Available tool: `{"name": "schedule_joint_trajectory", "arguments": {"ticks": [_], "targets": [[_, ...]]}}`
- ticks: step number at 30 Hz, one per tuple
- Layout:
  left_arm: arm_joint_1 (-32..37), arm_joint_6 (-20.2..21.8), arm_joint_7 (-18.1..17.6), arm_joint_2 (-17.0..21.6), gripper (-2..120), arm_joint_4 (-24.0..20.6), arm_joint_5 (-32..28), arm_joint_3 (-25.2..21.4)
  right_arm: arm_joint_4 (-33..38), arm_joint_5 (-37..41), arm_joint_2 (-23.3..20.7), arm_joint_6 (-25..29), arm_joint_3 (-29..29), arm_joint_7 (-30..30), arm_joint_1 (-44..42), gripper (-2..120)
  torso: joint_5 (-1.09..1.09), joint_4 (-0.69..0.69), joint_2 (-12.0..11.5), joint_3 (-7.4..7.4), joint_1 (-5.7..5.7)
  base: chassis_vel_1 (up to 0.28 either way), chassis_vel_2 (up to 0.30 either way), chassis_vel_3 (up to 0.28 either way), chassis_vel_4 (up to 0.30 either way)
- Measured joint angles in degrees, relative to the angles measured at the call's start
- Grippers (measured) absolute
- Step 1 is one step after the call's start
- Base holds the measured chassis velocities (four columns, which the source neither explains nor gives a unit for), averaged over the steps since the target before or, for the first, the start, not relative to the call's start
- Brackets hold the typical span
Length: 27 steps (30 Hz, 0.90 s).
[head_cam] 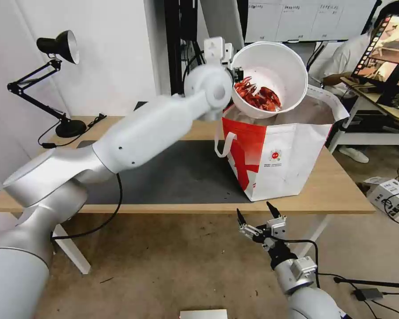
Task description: Pick up the trash from the table and place it into the takeout bag.
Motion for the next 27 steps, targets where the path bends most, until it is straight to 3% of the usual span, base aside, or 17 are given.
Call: {"name": "schedule_joint_trajectory", "arguments": {"ticks": [6,12,27], "targets": [[-0.10,-0.23,2.86,1.60,0,-2.30,3.01,3.03,0.00,0.00,0.00,0.00,0.00,0.00,0.00,100,0.00,0.00,0.00,0.00,0.00,0.000,0.000,0.000,0.000],[-0.12,1.61,4.78,3.12,0,-4.18,2.25,3.81,0.00,0.00,0.00,0.00,0.00,0.00,0.00,100,-0.01,0.00,0.00,0.00,-0.01,0.000,0.000,0.000,0.000],[-0.18,12.09,5.48,4.86,0,-6.76,-11.96,2.72,0.00,0.00,0.00,0.00,0.00,0.00,0.00,100,-0.01,0.00,0.00,0.00,-0.01,0.000,0.000,0.000,0.000]]}}
